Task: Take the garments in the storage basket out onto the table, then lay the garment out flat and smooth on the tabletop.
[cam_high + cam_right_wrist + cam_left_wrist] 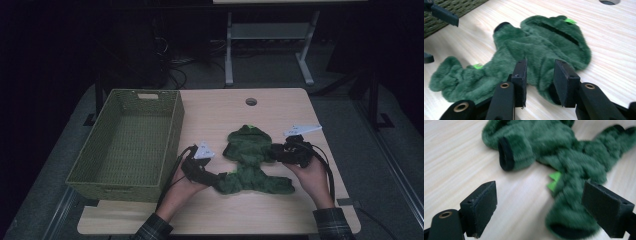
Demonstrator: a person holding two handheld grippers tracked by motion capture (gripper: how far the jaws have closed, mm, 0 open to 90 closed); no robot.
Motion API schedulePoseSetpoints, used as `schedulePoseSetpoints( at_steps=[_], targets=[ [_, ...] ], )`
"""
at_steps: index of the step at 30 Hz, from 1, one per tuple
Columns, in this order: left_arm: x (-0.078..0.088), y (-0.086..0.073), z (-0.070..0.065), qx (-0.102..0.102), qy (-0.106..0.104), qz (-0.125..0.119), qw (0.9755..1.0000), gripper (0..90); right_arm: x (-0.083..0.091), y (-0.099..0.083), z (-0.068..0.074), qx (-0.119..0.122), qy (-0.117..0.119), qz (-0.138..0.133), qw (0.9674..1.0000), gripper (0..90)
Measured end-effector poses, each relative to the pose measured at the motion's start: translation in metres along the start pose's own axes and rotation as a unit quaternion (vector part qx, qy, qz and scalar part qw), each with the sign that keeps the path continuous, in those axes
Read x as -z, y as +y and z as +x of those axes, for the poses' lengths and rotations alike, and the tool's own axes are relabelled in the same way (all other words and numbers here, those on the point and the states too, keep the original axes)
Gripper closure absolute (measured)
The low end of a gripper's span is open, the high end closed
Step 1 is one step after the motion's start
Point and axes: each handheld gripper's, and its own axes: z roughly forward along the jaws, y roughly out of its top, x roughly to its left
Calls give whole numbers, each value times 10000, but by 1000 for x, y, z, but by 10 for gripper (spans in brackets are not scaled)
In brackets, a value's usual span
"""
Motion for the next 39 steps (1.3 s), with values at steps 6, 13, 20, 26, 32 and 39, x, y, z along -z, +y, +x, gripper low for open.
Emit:
schedulePoseSetpoints(
  at_steps=[6, 13, 20, 26, 32, 39],
  targets=[
    [8, -21, -11, 14, -79, 35, 10000, 124, -3, 0, 14, 70, 177, 18, 9998, 626],
    [11, -39, -29, -98, -102, 122, 9998, 125, -9, -3, 33, 253, 335, 28, 9991, 666],
    [13, -55, -37, -128, -93, 240, 9996, 125, -16, 1, 57, 514, 584, 7, 9970, 686],
    [12, -63, -38, -113, -11, 324, 9994, 125, -22, 2, 80, 701, 773, 114, 9945, 696],
    [10, -66, -40, -175, -32, 210, 9996, 124, -28, 1, 102, 940, 960, 154, 9908, 711],
    [11, -66, -37, -244, -123, 205, 9994, 125, -40, -2, 126, 1124, 1223, 275, 9857, 730]
  ],
)
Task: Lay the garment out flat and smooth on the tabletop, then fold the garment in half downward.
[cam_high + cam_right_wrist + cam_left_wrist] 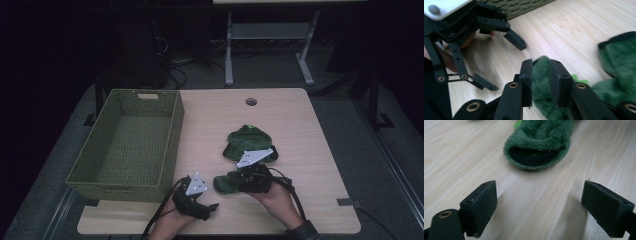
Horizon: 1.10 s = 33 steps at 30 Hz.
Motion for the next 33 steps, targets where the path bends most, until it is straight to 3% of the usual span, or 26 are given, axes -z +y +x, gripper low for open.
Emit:
schedulePoseSetpoints(
  at_steps=[8, 18, 20, 23, 27, 33],
  targets=[
    [0, 0, 1, -25, -34, -3, 10000, 124, -27, 4, 16, 175, 239, 166, 9994, 744],
    [1, 0, 2, -100, -23, 31, 9999, 125, -56, -7, 22, 416, -164, 603, 9972, 723],
    [1, 0, 2, -103, -21, 32, 9999, 125, -59, -9, 23, 550, -284, 638, 9960, 748],
    [1, 0, 1, -66, -35, 20, 10000, 124, -60, -12, 24, 501, -394, 528, 9966, 829],
    [1, 0, 1, -62, -37, 21, 10000, 124, -59, -13, 26, 543, -317, 514, 9967, 872],
    [1, 0, 1, -49, -37, 28, 10000, 124, -53, -13, 24, 329, 189, 511, 9980, 878]
  ],
)
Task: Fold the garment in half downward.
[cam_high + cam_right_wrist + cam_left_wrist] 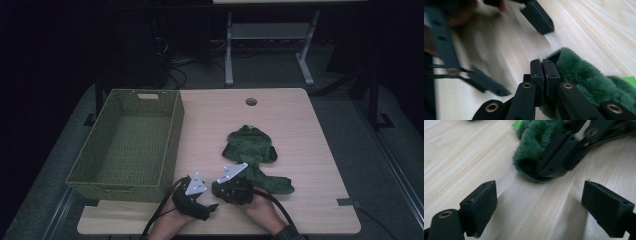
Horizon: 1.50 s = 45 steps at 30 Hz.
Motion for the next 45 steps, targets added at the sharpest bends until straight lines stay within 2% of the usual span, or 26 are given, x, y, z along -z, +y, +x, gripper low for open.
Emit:
schedulePoseSetpoints(
  at_steps=[4, 6, 7, 8, 9, 11, 15, 19, 23, 24, 27, 29, 35, 36, 38, 45],
  targets=[
    [0, 0, 1, -54, 22, -3, 10000, 124, 10, 3, 2, 1, 278, -224, 9994, 878],
    [0, 0, 1, -47, 14, 2, 10000, 124, 11, 4, 6, -35, 412, -246, 9988, 878],
    [0, 0, 1, -43, 14, 4, 10000, 124, 11, 3, 8, 32, 409, -198, 9990, 878],
    [0, 0, 1, -52, 15, 4, 10000, 124, 11, 3, 10, -5, 419, -191, 9989, 878],
    [0, 0, 1, -56, 15, 0, 10000, 125, 11, 3, 10, 56, 377, -234, 9990, 877],
    [0, 0, 0, -3, 0, -22, 10000, 125, 18, 5, 7, 32, 351, -385, 9986, 877],
    [0, 0, 0, 22, 0, -19, 10000, 124, 39, 7, -2, -86, 238, -677, 9974, 874],
    [0, 0, 0, 36, -4, -27, 10000, 124, 55, 5, -12, -231, 107, -850, 9961, 874],
    [0, 0, 0, 40, -7, -27, 10000, 124, 64, 2, -16, -256, 7, -934, 9953, 873],
    [0, 0, 0, 40, -7, -27, 10000, 124, 72, -2, -20, -359, -105, -985, 9944, 873],
    [0, 0, 0, 39, -6, -28, 10000, 124, 78, -6, -25, -393, -196, -1032, 9937, 873],
    [0, 0, 0, 34, -12, -22, 10000, 124, 84, -11, -29, -501, -265, -1050, 9929, 870],
    [0, 0, 0, 26, -6, -27, 10000, 124, 92, -26, -40, -748, -558, -951, 9911, 838],
    [0, 0, 0, 6, 2, -25, 10000, 124, 93, -31, -44, -806, -714, -875, 9903, 823],
    [0, 0, 0, 6, 2, -24, 10000, 124, 95, -35, -47, -870, -854, -808, 9892, 817],
    [0, 0, 0, 31, -8, -33, 10000, 125, 97, -43, -51, -918, -1100, -626, 9877, 823]
  ],
)
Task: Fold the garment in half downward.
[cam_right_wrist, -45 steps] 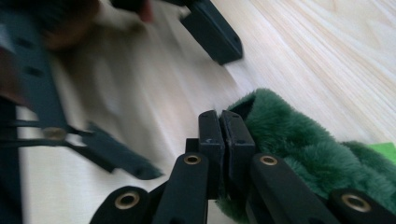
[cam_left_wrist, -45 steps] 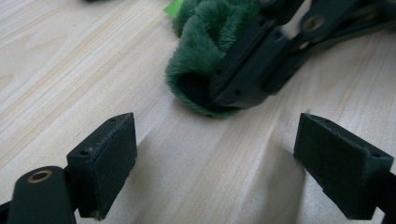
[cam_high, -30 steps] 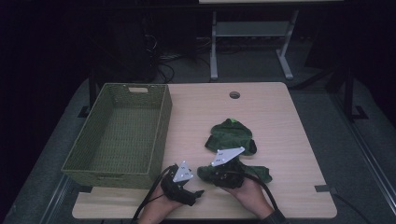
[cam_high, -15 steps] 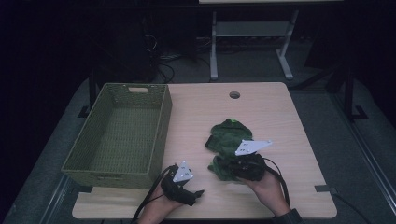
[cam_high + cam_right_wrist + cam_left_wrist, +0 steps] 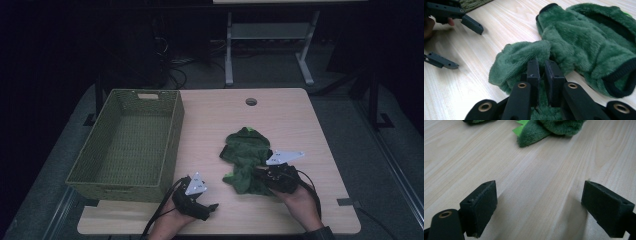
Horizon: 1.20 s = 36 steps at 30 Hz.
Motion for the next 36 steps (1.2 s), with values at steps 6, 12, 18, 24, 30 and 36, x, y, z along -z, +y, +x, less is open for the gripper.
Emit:
schedulePoseSetpoints(
  at_steps=[6, 12, 18, 24, 30, 36],
  targets=[
    [0, 0, 0, -18, 2, 22, 10000, 125, -6, -4, -3, -11, -131, 286, 9995, 832],
    [0, 0, 1, -31, -3, 4, 10000, 127, 6, 3, -5, -154, -87, -137, 9997, 883],
    [0, 0, 2, -43, -23, -2, 10000, 128, -10, 11, -1, -28, 21, -85, 10000, 889],
    [0, 0, 3, -89, -79, -4, 9999, 138, -42, -7, -8, -163, 29, 520, 9985, 896],
    [0, 0, 3, -113, -74, -3, 9999, 138, -32, -5, -10, -219, -30, 340, 9992, 863],
    [0, 0, 3, -115, -92, 11, 9999, 129, -13, -6, -16, -271, -139, 122, 9995, 824]
  ],
)
